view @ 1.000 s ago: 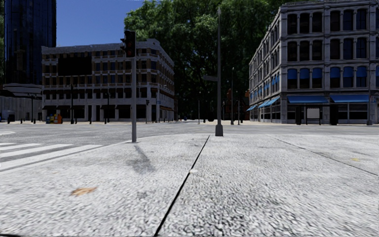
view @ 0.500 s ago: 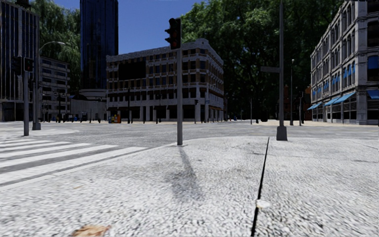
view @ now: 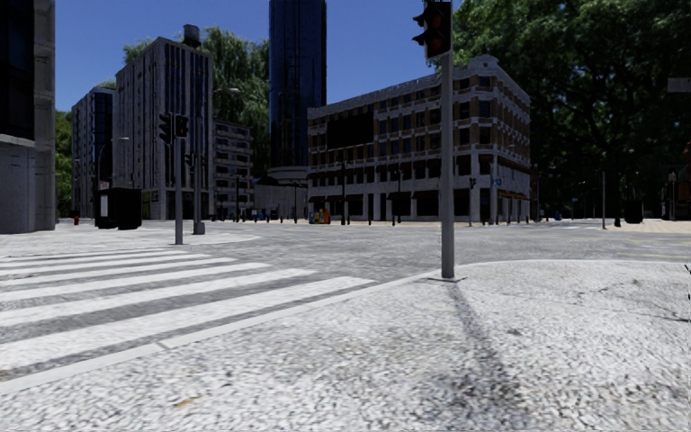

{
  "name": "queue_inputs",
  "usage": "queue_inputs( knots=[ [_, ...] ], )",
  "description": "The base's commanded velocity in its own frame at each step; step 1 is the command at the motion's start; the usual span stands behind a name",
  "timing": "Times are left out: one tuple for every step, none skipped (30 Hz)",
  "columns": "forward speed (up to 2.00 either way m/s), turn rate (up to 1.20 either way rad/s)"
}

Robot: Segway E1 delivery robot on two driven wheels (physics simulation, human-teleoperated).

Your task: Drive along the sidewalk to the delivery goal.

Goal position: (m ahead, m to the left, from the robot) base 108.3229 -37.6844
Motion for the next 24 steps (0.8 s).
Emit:
queue_inputs(
  knots=[
    [2.00, 0.70],
    [2.00, 0.70],
    [2.00, 0.70],
    [2.00, 0.70],
    [2.00, 0.70],
    [2.00, 0.70],
    [2.00, 0.70],
    [2.00, 0.70],
    [2.00, 0.70],
    [2.00, 0.70],
    [2.00, 0.70],
    [2.00, 0.70],
    [2.00, 0.70],
    [2.00, 0.70],
    [2.00, 0.70],
    [2.00, 0.70],
    [2.00, 0.70],
    [2.00, 0.70],
    [2.00, 0.70],
    [2.00, 0.70],
    [2.00, 0.64],
    [2.00, 0.64],
    [2.00, 0.60],
    [2.00, 0.59]
  ],
)
